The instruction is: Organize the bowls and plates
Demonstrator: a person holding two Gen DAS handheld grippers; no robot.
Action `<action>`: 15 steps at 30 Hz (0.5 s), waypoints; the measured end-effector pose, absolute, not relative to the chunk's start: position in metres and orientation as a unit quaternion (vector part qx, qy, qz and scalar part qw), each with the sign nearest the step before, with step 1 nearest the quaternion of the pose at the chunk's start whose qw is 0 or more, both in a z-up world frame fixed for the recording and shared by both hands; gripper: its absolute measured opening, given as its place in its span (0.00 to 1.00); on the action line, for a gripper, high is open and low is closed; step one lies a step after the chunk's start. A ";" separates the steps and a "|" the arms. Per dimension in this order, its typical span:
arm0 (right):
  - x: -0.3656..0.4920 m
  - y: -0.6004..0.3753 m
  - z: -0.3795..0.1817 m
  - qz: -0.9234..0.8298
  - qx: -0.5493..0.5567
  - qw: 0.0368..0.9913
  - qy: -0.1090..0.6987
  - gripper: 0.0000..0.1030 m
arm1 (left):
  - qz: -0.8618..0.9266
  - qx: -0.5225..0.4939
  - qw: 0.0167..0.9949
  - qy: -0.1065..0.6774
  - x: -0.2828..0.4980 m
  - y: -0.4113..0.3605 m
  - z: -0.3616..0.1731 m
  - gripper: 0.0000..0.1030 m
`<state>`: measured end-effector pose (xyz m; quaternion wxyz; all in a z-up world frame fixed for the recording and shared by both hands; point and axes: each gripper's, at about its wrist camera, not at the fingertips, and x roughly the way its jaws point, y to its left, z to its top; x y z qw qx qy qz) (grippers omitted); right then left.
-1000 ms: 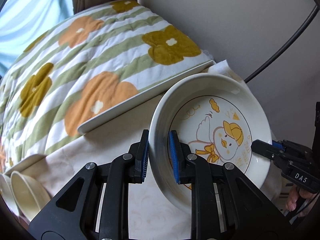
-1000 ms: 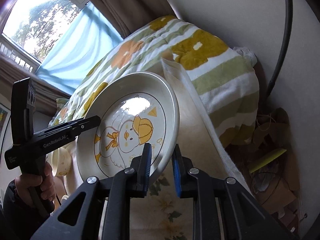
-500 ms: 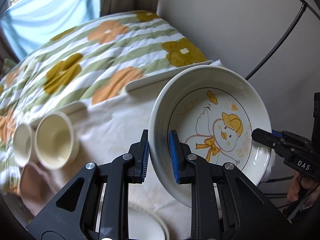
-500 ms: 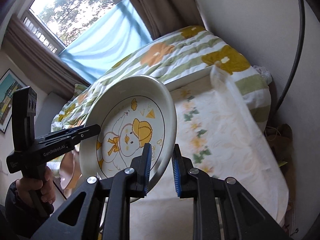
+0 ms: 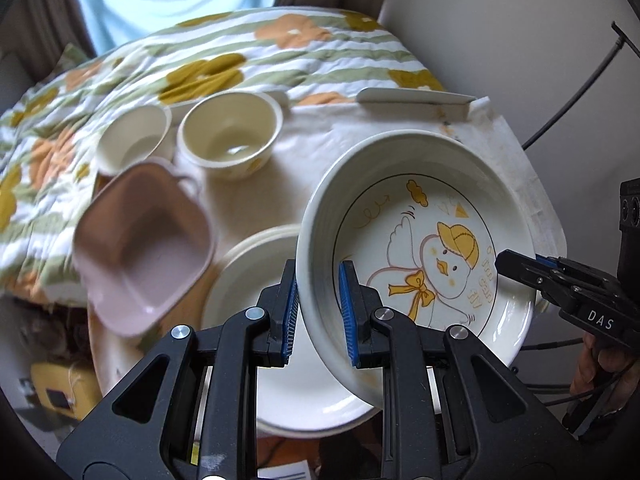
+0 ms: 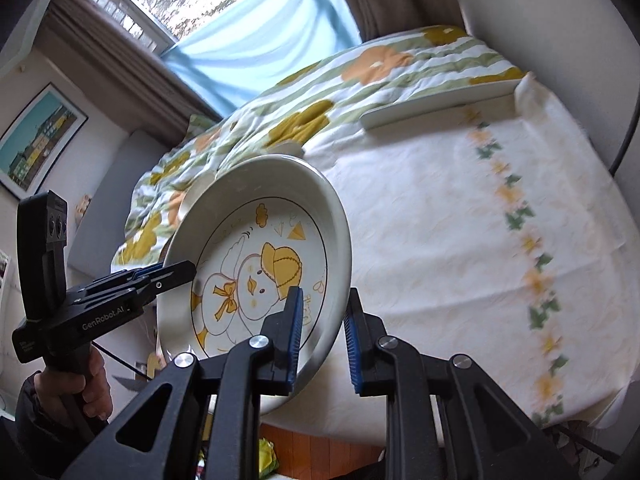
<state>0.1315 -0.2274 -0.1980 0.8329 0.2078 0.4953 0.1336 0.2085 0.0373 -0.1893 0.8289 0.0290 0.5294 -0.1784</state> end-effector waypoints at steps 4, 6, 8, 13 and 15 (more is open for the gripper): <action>0.130 -0.201 -0.213 0.153 0.186 0.821 0.517 0.18 | -0.156 0.010 0.827 0.540 0.195 0.065 -0.204 0.17; 0.132 -0.191 -0.220 0.161 0.177 0.816 0.527 0.18 | -0.146 -0.002 0.824 0.547 0.191 0.076 -0.214 0.17; 0.135 -0.184 -0.227 0.167 0.169 0.811 0.535 0.18 | -0.141 -0.012 0.822 0.552 0.188 0.084 -0.222 0.17; 0.141 -0.172 -0.242 0.174 0.143 0.803 0.551 0.18 | -0.135 -0.038 0.813 0.566 0.182 0.097 -0.247 0.17; 0.146 -0.168 -0.245 0.173 0.133 0.801 0.557 0.18 | -0.131 -0.047 0.809 0.571 0.183 0.098 -0.258 0.17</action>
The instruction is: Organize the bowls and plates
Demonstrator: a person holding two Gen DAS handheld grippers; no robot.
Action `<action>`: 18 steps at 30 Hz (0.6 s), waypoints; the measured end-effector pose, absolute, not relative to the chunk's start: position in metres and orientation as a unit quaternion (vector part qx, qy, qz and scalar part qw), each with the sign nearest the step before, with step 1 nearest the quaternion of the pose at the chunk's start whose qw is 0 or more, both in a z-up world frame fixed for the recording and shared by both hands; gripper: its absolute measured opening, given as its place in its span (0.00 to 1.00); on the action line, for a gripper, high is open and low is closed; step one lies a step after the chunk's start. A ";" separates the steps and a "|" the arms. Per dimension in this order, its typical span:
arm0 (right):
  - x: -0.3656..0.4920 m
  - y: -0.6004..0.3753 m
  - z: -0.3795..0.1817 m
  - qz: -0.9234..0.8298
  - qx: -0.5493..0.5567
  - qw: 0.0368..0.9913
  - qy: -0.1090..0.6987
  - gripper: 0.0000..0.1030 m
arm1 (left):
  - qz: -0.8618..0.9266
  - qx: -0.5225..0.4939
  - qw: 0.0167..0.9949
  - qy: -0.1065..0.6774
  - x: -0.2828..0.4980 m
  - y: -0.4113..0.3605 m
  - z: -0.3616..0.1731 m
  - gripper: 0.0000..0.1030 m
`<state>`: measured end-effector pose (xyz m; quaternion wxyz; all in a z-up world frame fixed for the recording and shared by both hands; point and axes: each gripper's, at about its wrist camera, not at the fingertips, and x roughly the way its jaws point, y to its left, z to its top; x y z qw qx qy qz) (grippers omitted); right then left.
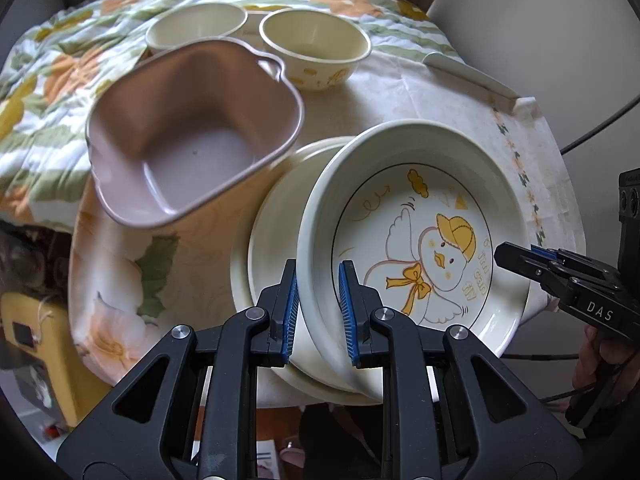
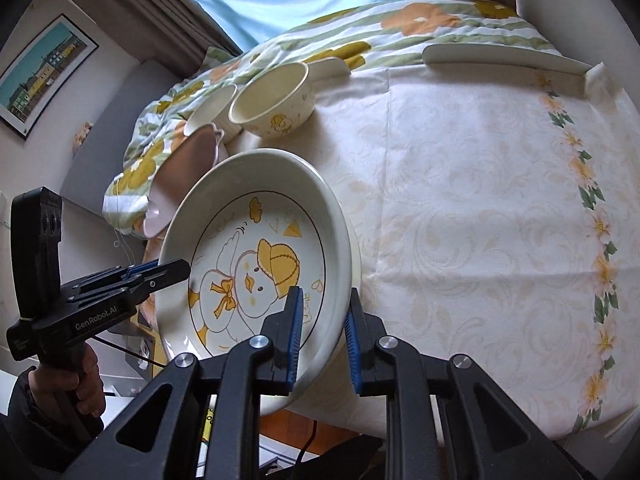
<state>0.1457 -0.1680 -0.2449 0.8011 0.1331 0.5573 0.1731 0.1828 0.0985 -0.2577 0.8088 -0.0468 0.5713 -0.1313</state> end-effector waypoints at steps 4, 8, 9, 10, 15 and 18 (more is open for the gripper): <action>0.151 -0.165 -0.247 0.174 0.110 0.803 0.560 0.18 | -0.122 -0.052 0.806 0.577 0.186 0.097 -0.271 0.17; 0.155 -0.162 -0.247 0.176 0.091 0.803 0.562 0.18 | -0.109 -0.036 0.806 0.581 0.188 0.088 -0.280 0.17; 0.156 -0.161 -0.246 0.176 0.086 0.805 0.561 0.18 | -0.105 -0.032 0.810 0.576 0.187 0.086 -0.280 0.17; 0.157 -0.161 -0.246 0.178 0.082 0.805 0.560 0.18 | -0.101 -0.025 0.811 0.576 0.189 0.083 -0.279 0.17; 0.160 -0.160 -0.247 0.186 0.067 0.805 0.560 0.18 | -0.077 0.023 0.826 0.558 0.188 0.070 -0.276 0.18; 0.157 -0.154 -0.246 0.191 0.033 0.811 0.553 0.18 | -0.055 0.078 0.835 0.542 0.183 0.055 -0.275 0.21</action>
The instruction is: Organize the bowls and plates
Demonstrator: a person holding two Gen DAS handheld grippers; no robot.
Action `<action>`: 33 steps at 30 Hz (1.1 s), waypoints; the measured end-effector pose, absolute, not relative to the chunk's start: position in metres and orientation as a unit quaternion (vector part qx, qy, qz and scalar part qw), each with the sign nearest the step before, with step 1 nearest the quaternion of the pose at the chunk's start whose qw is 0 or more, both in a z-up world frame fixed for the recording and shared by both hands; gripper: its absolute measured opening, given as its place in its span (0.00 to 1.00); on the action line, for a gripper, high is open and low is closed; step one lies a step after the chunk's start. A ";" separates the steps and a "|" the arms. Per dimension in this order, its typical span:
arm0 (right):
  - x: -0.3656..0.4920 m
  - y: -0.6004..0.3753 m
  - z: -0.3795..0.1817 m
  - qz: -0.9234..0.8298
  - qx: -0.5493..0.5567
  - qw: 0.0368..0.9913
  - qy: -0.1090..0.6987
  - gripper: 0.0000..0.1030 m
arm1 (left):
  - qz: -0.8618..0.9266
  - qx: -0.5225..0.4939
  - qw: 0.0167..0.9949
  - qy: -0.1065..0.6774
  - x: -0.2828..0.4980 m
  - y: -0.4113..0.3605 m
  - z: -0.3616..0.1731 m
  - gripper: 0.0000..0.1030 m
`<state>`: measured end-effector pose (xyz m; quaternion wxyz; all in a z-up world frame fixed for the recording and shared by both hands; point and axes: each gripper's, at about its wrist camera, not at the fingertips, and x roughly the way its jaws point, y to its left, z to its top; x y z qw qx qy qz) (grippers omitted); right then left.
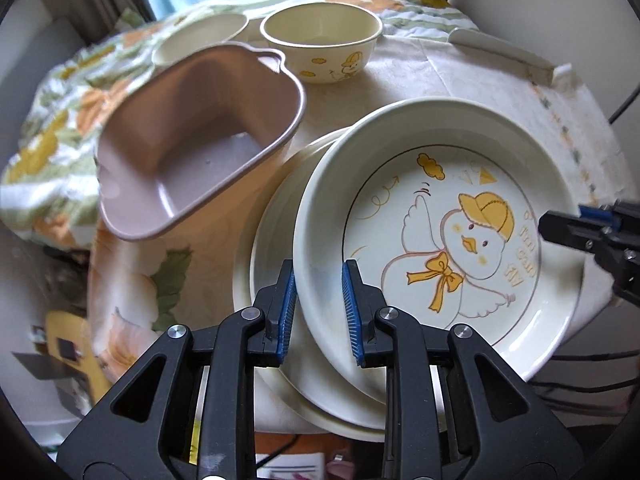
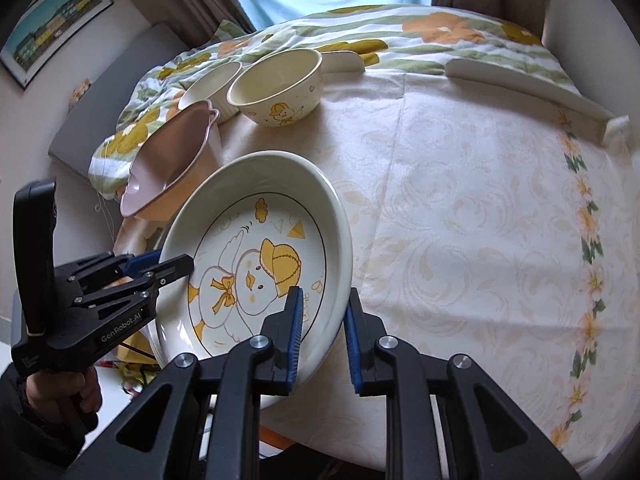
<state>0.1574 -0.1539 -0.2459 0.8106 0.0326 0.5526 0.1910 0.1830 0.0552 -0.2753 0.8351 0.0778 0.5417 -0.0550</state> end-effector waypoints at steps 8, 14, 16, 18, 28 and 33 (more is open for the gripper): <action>0.159 -0.145 -0.248 0.201 -0.009 0.812 0.548 0.18 | -0.014 0.140 0.840 0.524 0.180 0.040 -0.276 0.21; 0.162 -0.140 -0.255 0.211 -0.003 0.803 0.556 0.18 | 0.001 0.147 0.841 0.522 0.181 0.045 -0.275 0.21; 0.161 -0.138 -0.255 0.211 -0.008 0.805 0.555 0.18 | 0.002 0.147 0.840 0.523 0.180 0.045 -0.275 0.21; 0.162 -0.138 -0.255 0.212 -0.008 0.805 0.554 0.18 | 0.006 0.154 0.839 0.521 0.178 0.044 -0.274 0.21; 0.161 -0.134 -0.255 0.210 -0.038 0.810 0.546 0.18 | 0.019 0.160 0.838 0.522 0.174 0.046 -0.273 0.21; 0.161 -0.134 -0.256 0.212 -0.037 0.812 0.543 0.18 | 0.021 0.159 0.838 0.522 0.174 0.045 -0.273 0.21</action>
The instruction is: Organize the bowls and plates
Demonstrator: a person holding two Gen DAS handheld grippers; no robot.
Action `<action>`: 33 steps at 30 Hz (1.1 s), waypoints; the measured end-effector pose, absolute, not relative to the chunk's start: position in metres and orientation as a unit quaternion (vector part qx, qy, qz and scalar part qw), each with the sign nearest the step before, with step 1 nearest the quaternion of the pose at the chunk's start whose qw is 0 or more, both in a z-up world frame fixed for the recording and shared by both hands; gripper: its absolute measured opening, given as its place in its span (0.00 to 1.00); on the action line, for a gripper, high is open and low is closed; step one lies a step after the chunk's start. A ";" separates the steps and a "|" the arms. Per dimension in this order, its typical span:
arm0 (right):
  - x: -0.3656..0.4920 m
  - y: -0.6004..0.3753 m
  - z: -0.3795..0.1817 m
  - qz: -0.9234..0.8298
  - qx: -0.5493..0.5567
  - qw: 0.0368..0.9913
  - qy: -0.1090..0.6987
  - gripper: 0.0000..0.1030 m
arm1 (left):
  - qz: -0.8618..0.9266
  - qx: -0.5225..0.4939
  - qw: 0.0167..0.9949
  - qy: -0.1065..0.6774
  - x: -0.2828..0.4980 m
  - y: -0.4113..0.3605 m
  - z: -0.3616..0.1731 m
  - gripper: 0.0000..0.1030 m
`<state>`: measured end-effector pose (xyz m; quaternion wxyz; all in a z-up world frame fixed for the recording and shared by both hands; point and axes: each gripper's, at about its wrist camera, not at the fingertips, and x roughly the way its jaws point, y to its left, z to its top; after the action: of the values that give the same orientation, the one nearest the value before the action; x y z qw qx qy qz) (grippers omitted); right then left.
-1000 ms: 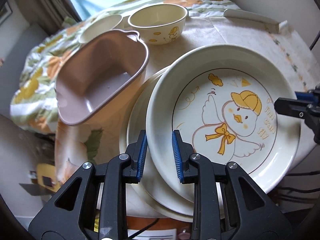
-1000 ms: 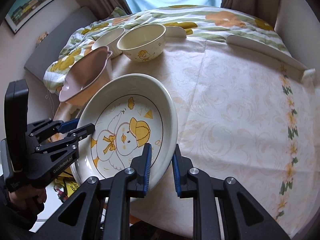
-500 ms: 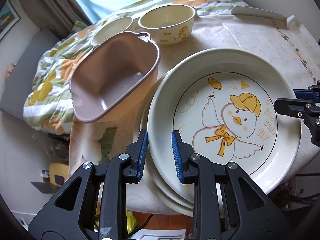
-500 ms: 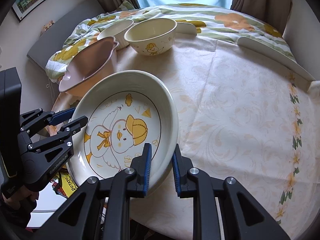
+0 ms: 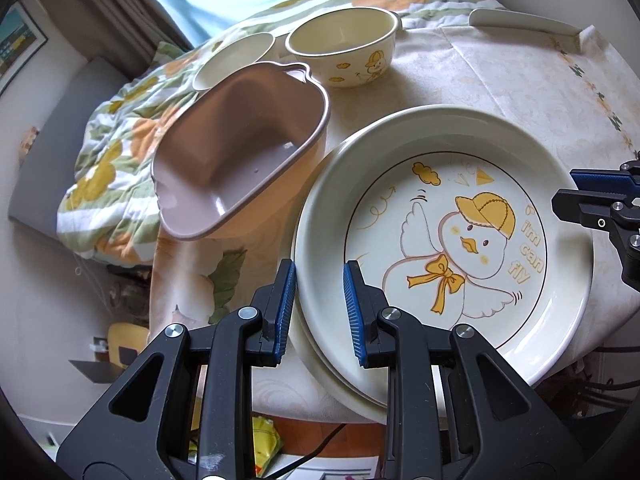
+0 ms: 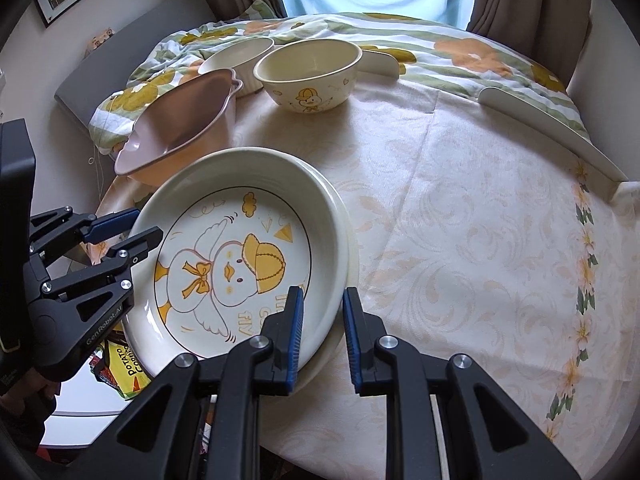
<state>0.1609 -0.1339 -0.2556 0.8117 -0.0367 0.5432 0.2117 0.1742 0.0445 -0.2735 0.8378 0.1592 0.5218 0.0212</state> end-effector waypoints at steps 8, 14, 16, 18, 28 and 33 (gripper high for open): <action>0.162 -0.143 -0.246 0.216 -0.008 0.814 0.540 0.18 | 0.020 0.144 0.838 0.525 0.174 0.049 -0.261 0.21; 0.167 -0.156 -0.203 0.239 0.017 0.828 0.508 0.18 | 0.042 0.079 0.866 0.492 0.168 0.071 -0.206 0.29; 0.171 -0.158 -0.189 0.251 0.020 0.833 0.492 0.23 | 0.061 0.048 0.878 0.473 0.165 0.084 -0.187 0.87; 0.179 -0.157 -0.177 0.269 0.027 0.834 0.481 0.65 | 0.079 0.019 0.895 0.439 0.159 0.097 -0.167 1.00; 0.243 -0.105 -0.180 0.324 0.012 0.795 0.513 0.98 | 0.115 -0.136 0.871 0.458 0.183 0.171 -0.173 0.99; 0.275 -0.062 -0.206 0.341 0.026 0.762 0.549 0.98 | 0.109 -0.179 0.846 0.490 0.209 0.196 -0.208 0.99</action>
<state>0.2754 -0.0617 -0.2064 0.7623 0.0261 0.5493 0.3414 0.2089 0.1958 -0.2078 0.8461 -0.1785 0.4902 0.1093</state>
